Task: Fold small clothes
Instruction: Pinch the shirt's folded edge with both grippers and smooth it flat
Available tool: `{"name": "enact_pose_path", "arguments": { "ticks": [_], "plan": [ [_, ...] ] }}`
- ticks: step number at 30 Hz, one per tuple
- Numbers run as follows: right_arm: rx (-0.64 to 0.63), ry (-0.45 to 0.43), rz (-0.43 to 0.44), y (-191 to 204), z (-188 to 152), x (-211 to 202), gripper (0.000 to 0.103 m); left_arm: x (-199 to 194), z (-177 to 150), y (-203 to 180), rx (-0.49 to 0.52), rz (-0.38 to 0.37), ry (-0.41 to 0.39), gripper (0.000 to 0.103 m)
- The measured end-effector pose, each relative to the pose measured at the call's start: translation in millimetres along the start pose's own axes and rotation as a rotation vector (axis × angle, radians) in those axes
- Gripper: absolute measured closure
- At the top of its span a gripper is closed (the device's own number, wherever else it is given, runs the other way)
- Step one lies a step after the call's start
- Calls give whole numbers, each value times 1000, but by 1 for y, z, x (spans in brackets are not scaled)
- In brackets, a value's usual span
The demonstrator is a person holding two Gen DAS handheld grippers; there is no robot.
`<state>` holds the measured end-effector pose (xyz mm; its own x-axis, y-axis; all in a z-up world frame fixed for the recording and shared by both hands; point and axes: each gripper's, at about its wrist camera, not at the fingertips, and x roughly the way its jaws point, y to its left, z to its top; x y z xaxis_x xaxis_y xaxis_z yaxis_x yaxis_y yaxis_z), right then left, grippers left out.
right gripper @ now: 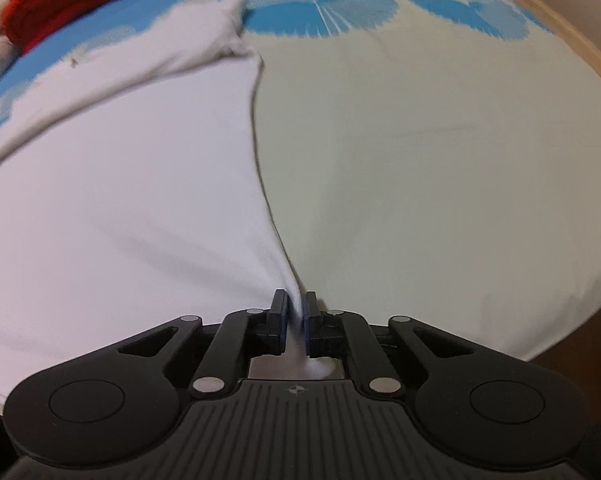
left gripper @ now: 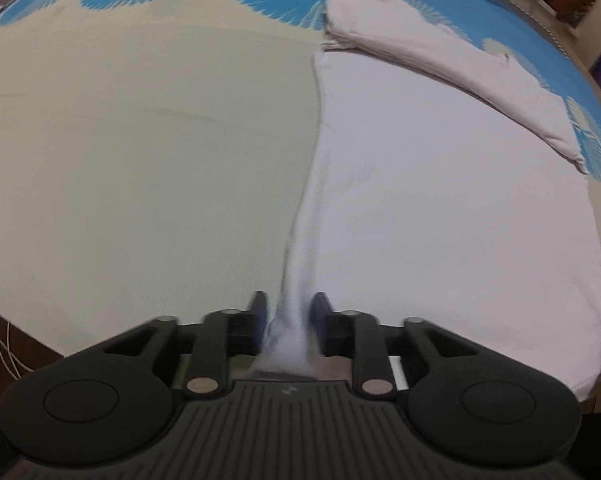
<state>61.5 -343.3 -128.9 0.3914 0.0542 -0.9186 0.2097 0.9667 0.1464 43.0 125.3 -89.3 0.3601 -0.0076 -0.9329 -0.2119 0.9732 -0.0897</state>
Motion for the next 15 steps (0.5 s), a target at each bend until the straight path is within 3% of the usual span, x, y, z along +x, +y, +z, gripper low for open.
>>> {"name": "enact_pose_path", "arguments": {
  "ticks": [2,5,10,14,15],
  "plan": [
    [-9,9,-3,2,-2,4,87,2,1,0,-1,-7,10,73],
    [-24,9,0,4,-3,5,75,5,-1,-5,30,-5,15,73],
    [-59,24,-12,12,-3,8,34,9,-1,-10,65,7,12,69],
    [-86,21,-27,15,-6,9,33,9,-1,-8,58,6,13,69],
    [-78,17,-27,14,-5,8,37,9,-1,-7,57,6,14,69]
  ]
}}
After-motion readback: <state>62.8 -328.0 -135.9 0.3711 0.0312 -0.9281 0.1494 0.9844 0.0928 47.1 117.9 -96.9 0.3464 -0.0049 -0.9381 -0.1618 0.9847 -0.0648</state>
